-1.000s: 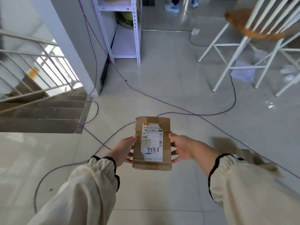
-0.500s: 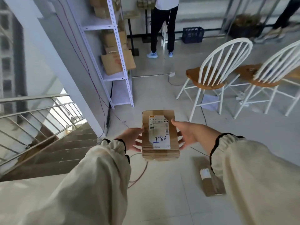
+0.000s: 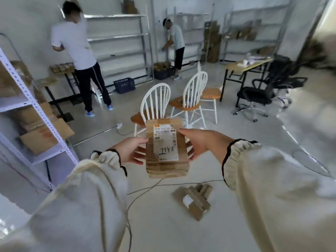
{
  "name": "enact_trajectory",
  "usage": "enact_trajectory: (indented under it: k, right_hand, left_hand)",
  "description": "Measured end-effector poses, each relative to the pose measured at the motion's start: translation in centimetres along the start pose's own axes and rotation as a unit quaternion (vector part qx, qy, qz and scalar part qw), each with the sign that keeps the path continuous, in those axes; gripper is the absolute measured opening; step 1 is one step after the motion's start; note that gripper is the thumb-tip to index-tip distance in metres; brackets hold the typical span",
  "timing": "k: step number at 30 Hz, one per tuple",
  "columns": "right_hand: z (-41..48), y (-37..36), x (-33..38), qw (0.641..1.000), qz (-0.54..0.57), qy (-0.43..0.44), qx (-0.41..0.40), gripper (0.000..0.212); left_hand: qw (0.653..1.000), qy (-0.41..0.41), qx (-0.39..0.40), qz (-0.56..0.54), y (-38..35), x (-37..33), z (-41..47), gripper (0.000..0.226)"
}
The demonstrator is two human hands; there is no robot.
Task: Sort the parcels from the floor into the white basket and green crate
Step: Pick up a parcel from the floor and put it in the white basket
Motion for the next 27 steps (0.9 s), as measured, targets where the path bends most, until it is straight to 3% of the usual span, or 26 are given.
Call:
enact_trajectory:
  k: [6,13,20,27]
  right_hand:
    - [-9.5,12.0,-5.5,0.990,0.076,0.007,-0.120,0.058]
    - [-24.5,25.6,-18.9,0.948,0.171,-0.029,-0.268,0.058]
    - [-42.7,33.6,-36.5,0.880,0.286,-0.071,-0.373,0.068]
    - [-61.6,34.9,-51.6,0.790,0.370,-0.093,-0.479,0.072]
  left_hand:
    - [0.991,-0.048,0.107,0.060,-14.1,-7.2,0.5,0.023]
    - [0.953,-0.085,0.253,0.142,-37.8,-11.0,-3.3,0.020]
    - [0.880,-0.091,0.418,0.205,-62.7,-8.8,-15.0,0.025]
    - [0.787,-0.116,0.550,0.254,-81.4,-4.6,-30.9,0.032]
Point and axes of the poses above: each hand's wrist, its own z-axis towards the middle knuckle, its own y-axis out of the back of the hand, x = y × z, the point moved 9 cm from there along z, towards the middle knuckle, and after that the axes turned 4 degrees about -z, right-handed, at the moved point
